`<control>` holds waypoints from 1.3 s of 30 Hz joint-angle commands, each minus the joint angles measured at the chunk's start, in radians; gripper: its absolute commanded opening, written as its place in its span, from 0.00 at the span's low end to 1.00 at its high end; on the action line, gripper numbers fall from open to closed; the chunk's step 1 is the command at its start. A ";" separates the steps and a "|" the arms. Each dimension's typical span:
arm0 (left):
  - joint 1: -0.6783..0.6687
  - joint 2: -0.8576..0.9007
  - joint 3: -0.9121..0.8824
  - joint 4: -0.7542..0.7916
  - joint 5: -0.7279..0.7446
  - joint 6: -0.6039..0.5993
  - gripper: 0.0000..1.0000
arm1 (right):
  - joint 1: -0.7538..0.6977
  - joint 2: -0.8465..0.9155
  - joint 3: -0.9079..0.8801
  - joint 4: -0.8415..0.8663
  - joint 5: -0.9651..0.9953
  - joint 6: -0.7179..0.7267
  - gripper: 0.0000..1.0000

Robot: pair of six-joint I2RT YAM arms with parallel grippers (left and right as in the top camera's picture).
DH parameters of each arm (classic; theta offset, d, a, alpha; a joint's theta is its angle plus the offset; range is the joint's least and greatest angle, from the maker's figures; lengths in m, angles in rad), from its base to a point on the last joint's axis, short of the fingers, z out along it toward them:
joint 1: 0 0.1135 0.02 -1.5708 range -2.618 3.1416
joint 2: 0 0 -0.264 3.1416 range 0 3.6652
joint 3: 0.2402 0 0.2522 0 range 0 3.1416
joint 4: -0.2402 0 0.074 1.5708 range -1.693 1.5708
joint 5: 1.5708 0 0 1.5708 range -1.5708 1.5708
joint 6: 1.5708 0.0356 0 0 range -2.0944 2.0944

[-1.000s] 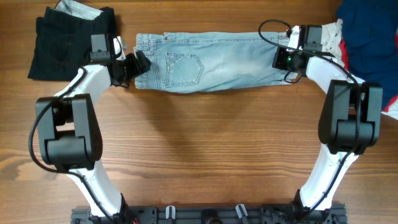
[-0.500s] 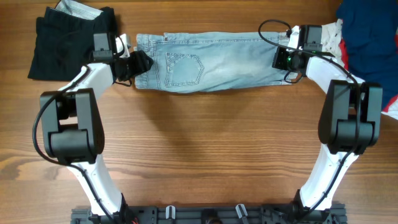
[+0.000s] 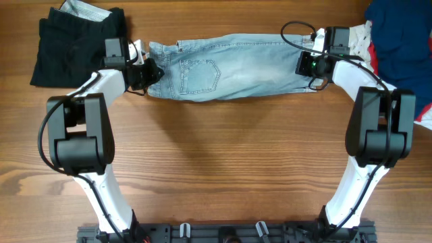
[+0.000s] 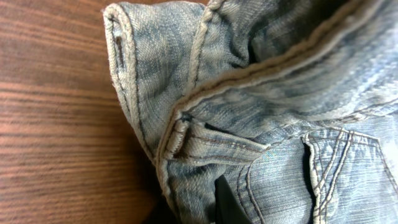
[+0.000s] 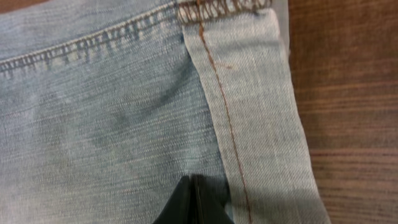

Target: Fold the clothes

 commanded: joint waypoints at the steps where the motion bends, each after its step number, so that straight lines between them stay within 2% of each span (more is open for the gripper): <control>1: 0.040 -0.017 -0.031 -0.047 -0.011 0.005 0.04 | -0.001 0.073 -0.031 -0.069 -0.023 -0.003 0.04; 6: 0.085 -0.106 -0.031 -0.100 -0.011 0.013 0.04 | 0.024 0.073 -0.031 -0.085 -0.076 0.006 0.05; 11: 0.129 -0.197 -0.031 -0.196 -0.012 0.076 0.04 | 0.100 0.073 -0.031 -0.085 -0.096 0.024 0.04; 18: 0.115 -0.269 -0.027 -0.246 -0.011 0.108 0.04 | 0.211 0.073 -0.031 -0.065 -0.076 0.116 0.04; 24: -0.012 -0.321 0.040 -0.257 -0.007 0.068 0.04 | 0.230 0.073 -0.031 -0.060 -0.073 0.137 0.04; 28: -0.143 -0.323 0.091 -0.241 -0.029 -0.010 0.04 | 0.230 0.073 -0.031 -0.059 -0.073 0.153 0.04; 37: -0.356 -0.323 0.093 -0.041 -0.050 -0.172 0.04 | 0.230 0.073 -0.031 -0.056 -0.087 0.154 0.04; 39: -0.391 -0.323 0.093 -0.018 -0.104 -0.189 0.04 | 0.227 0.061 -0.026 -0.049 -0.130 0.154 0.04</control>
